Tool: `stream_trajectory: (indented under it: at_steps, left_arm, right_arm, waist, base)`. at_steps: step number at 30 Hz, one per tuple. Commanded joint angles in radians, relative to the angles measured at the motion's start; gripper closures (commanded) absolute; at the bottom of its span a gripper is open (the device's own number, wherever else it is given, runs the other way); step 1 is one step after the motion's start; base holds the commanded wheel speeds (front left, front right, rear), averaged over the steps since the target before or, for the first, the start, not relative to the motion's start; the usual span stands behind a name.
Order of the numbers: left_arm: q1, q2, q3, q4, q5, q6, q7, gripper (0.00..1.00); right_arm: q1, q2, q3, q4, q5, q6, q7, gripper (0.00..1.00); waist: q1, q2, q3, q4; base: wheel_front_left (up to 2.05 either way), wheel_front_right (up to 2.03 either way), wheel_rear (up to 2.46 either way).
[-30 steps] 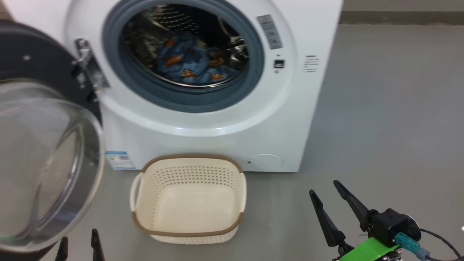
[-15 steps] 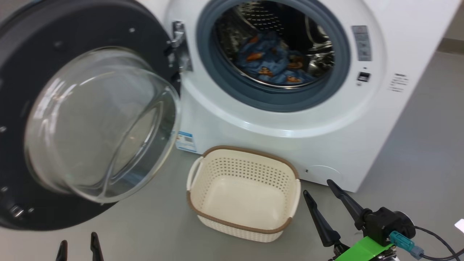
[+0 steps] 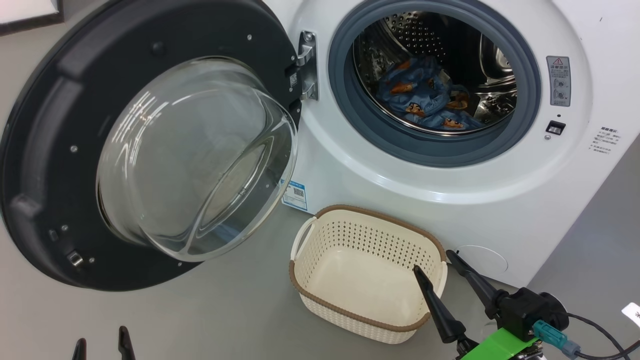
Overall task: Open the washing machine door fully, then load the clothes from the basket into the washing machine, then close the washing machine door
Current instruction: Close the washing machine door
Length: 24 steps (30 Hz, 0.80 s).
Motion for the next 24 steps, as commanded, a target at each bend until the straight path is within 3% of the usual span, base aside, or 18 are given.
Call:
stream_trajectory:
  at_steps: [1,17,22,23,24]
  left_arm:
    - [-0.014,0.006,0.035,-0.027,-0.004,0.007,-0.006,0.00]
    - [-0.008,0.006,0.067,-0.017,-0.034,0.014,-0.006,0.00]
    - [-0.022,0.006,0.165,0.000,-0.116,0.009,-0.006,0.00]
    - [-0.031,0.006,0.193,0.006,-0.146,0.004,-0.006,0.28]
    - [-0.031,0.006,0.193,0.006,-0.146,0.004,-0.006,0.28]
  right_arm:
    - [-0.020,-0.004,0.020,-0.021,-0.001,0.009,-0.005,0.00]
    - [-0.011,-0.006,0.015,-0.015,0.002,0.009,-0.005,0.00]
    - [-0.006,-0.003,0.012,-0.015,0.002,0.009,-0.005,0.00]
    - [-0.006,-0.003,0.013,-0.015,0.002,0.009,-0.005,0.00]
    - [-0.006,-0.003,0.013,-0.015,0.002,0.009,-0.005,0.00]
  waist:
    - [0.0000,0.0000,0.000,0.000]
    - [0.0000,0.0000,-0.010,0.024]
    - [0.0000,0.0000,-0.016,0.032]
    - [0.0000,0.0000,-0.017,0.033]
    - [0.0000,0.0000,-0.017,0.033]
  base:
    - [0.00,0.00,0.00]
    - [0.00,0.00,0.00]
    - [0.00,0.00,0.00]
    - [0.00,0.00,0.00]
    - [0.00,0.00,0.00]
